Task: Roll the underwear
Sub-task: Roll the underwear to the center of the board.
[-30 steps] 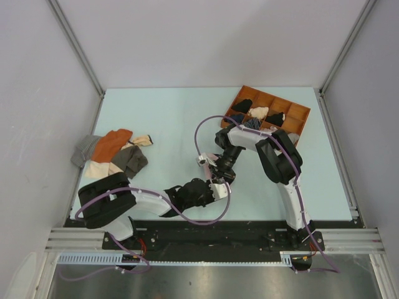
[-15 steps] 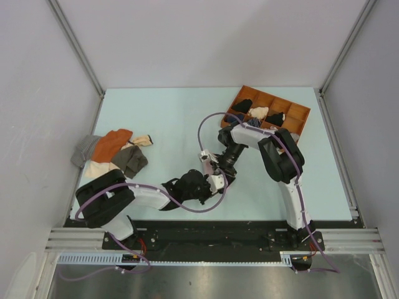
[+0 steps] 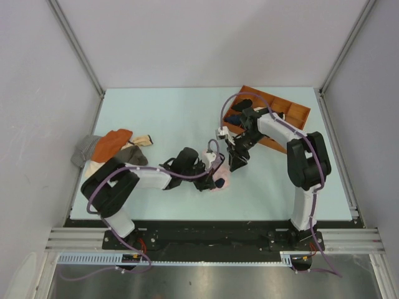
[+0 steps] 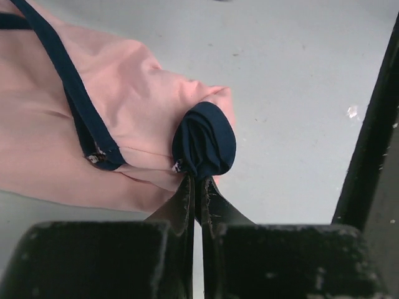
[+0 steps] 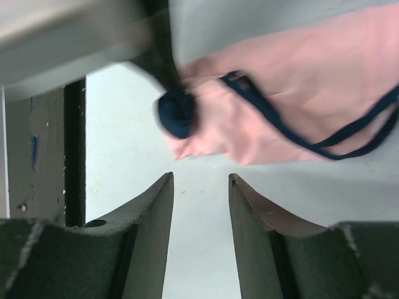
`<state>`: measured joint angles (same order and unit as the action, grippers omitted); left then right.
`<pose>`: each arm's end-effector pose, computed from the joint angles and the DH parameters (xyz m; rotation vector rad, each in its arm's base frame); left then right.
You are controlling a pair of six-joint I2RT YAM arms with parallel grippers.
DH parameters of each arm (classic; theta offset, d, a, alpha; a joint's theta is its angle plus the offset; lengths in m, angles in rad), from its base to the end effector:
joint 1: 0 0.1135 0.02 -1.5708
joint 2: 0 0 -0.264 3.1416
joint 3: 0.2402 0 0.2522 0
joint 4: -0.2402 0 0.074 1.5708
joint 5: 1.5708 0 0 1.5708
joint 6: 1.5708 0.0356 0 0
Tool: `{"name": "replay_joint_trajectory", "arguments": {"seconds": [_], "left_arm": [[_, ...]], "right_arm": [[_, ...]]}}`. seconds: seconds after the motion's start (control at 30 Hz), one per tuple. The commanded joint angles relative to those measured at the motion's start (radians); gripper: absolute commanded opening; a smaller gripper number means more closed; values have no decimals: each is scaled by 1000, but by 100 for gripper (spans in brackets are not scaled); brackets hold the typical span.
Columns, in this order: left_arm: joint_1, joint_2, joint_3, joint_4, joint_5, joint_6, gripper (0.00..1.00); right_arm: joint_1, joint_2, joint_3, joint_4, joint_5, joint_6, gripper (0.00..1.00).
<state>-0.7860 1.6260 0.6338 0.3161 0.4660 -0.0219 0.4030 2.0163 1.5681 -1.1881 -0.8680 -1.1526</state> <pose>0.2016 -0.2245 0.1386 1.1113 2.0565 -0.9448 0.3335 0.1717 0.2028 -1.8242 1.9093 1.1705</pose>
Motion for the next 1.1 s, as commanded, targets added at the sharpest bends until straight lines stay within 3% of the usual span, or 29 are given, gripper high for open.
{"name": "replay_joint_trajectory", "arguments": {"seconds": [0.0, 0.2, 0.4, 0.67, 1.07], "left_arm": [[92, 98, 148, -167, 206, -98, 1], [140, 234, 306, -353, 273, -110, 0], [160, 327, 404, -449, 301, -135, 0], [179, 403, 449, -456, 316, -188, 0], [183, 419, 472, -483, 304, -181, 1]], "right_arm": [[16, -174, -144, 77, 6, -120, 46], [88, -318, -344, 177, 10, -423, 58], [236, -387, -486, 499, 193, -381, 60], [290, -418, -672, 778, 354, -368, 60], [289, -443, -692, 792, 337, -345, 58]]}}
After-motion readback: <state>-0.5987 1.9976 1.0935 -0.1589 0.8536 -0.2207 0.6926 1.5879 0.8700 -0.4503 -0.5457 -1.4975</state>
